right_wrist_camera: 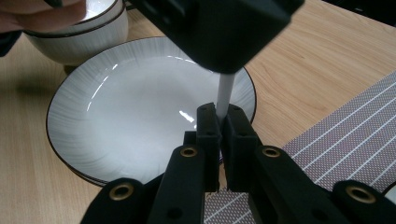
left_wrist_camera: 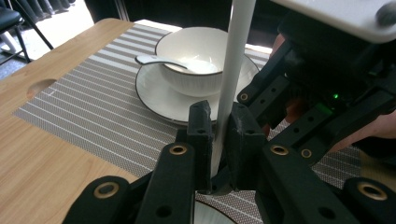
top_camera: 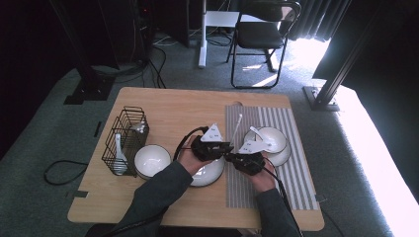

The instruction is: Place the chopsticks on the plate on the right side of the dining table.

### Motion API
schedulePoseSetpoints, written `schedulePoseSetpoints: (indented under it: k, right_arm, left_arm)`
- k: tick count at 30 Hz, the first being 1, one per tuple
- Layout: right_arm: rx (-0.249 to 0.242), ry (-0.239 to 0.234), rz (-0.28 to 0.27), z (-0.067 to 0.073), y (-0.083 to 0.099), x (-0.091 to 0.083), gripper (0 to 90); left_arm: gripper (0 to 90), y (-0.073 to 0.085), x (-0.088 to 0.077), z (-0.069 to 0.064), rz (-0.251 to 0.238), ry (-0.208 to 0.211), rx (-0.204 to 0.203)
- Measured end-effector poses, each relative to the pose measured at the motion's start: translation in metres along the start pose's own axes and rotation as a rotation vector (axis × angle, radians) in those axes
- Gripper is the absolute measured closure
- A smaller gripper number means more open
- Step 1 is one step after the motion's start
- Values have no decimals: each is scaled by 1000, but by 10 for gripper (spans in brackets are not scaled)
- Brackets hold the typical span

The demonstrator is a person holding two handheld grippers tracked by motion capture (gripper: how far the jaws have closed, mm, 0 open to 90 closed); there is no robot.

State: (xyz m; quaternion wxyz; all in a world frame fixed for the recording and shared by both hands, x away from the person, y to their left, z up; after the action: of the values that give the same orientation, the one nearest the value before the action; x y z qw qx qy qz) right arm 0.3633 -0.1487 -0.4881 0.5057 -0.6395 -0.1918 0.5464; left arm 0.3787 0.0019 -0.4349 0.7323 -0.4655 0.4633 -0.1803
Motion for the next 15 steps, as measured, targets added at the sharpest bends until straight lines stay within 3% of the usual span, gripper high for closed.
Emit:
schedulePoseSetpoints:
  k: [7,15]
  right_arm:
    - [5,6,2,0,0,-1,860]
    - [-5,-9,26,5,0,4,755]
  left_arm:
    - [858,3,4,-1,0,8,-4]
    - [865,3,8,1,-14,-1,-36]
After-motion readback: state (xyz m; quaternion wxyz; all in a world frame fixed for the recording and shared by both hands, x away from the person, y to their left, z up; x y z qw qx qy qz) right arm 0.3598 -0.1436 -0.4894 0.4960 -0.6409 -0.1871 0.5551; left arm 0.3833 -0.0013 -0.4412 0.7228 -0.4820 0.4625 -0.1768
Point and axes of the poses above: each handheld gripper's, and its own axes: x roughly forward along the jaws, y roughly out of its underside, z roughly to its left, the point moved 3 cm from there along x, roughly forward along the jaws, and after that the axes turned 11 degrees about -y, right-handed, at the moved point
